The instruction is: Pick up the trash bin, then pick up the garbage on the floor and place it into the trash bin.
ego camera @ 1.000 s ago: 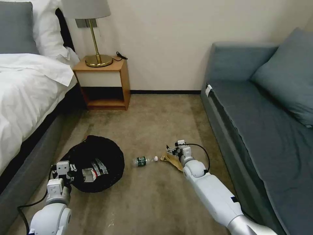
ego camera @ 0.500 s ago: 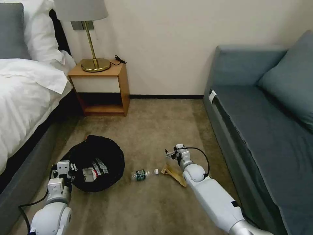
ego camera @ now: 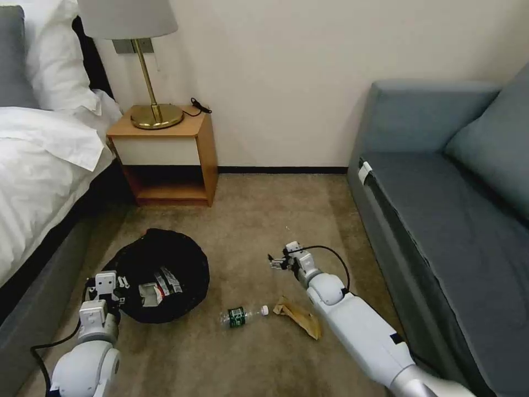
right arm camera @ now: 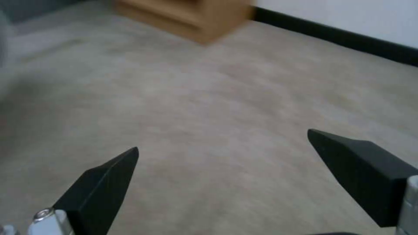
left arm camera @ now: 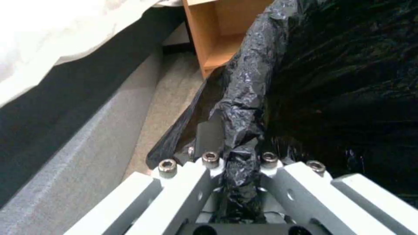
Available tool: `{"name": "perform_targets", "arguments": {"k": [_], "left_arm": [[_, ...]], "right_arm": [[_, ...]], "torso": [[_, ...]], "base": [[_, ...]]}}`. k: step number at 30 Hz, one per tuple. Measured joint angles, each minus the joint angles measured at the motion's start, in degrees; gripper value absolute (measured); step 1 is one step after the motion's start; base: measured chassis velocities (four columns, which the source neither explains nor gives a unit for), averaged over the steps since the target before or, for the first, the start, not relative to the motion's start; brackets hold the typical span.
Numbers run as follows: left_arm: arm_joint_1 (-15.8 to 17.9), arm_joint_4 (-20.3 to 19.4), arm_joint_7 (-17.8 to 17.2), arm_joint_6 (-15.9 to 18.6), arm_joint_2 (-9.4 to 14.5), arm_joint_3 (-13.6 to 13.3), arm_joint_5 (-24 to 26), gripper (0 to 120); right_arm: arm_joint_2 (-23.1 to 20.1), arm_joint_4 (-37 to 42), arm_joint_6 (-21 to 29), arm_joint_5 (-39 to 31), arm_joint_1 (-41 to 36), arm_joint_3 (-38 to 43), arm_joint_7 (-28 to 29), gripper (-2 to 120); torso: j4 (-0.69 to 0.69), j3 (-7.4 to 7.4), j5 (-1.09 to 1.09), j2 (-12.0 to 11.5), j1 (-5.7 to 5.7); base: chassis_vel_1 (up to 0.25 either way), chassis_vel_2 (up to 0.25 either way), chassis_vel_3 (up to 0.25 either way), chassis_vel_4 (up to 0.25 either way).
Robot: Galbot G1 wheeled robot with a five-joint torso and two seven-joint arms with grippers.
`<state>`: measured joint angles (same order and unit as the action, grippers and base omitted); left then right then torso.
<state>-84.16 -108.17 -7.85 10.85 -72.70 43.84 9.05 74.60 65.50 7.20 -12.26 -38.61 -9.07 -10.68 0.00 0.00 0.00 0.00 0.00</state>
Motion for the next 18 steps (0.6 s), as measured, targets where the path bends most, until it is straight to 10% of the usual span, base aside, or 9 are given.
{"name": "perform_targets", "arguments": {"k": [18], "left_arm": [[0.20, 0.66, -0.65, -0.04, -0.55, 0.91, 0.14, 0]], "right_arm": [[1.07, -11.12, -3.10, 7.08, 11.23, -12.33, -32.60, 100]], "torso": [[0.00, 0.00, 0.00, 0.00, 0.00]], "base": [[0.000, 0.000, 0.000, 0.000]]}}
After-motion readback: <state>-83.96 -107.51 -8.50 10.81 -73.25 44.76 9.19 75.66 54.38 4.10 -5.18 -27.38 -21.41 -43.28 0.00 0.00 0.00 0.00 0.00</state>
